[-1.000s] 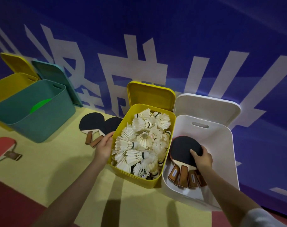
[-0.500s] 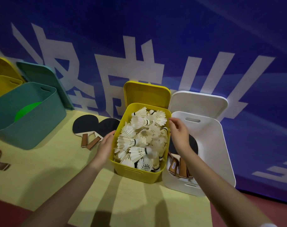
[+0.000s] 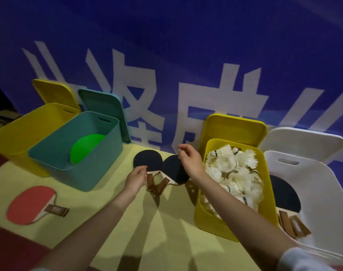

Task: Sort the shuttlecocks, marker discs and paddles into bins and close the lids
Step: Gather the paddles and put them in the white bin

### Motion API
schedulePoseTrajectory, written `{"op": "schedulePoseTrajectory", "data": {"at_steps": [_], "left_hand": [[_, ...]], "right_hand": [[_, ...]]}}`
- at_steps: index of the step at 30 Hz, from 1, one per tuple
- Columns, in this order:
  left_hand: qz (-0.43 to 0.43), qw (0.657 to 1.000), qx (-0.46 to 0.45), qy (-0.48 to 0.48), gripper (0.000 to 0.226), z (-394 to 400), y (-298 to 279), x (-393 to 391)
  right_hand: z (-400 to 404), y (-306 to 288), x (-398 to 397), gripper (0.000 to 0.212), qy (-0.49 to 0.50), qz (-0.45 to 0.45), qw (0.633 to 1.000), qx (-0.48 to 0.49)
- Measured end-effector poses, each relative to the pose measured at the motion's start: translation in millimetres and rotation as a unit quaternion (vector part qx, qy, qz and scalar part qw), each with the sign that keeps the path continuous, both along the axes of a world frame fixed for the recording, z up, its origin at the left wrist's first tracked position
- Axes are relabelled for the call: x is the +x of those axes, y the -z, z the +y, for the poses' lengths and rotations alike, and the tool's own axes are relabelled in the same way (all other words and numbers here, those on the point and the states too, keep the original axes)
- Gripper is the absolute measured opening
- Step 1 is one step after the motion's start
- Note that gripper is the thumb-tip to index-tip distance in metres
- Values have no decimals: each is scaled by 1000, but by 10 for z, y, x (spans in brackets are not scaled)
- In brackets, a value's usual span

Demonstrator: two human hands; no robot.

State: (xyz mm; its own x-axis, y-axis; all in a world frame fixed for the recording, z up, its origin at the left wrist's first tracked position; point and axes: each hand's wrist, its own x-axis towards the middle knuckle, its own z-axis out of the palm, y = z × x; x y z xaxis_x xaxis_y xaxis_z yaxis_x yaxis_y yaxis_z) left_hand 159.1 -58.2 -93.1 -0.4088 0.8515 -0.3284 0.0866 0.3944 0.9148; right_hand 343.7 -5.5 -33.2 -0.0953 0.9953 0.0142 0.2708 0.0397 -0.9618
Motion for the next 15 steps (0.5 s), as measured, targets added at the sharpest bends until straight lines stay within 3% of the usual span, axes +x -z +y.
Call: {"op": "schedulePoseTrajectory", "data": {"at_steps": [6, 15], "left_hand": [[52, 998, 1, 25, 28, 279, 55, -755], [148, 979, -66, 127, 38, 1197, 233, -1220]], "right_hand": [[246, 601, -506, 18, 69, -70, 990, -100], [536, 1230, -420, 41, 184, -178, 939, -231]]}}
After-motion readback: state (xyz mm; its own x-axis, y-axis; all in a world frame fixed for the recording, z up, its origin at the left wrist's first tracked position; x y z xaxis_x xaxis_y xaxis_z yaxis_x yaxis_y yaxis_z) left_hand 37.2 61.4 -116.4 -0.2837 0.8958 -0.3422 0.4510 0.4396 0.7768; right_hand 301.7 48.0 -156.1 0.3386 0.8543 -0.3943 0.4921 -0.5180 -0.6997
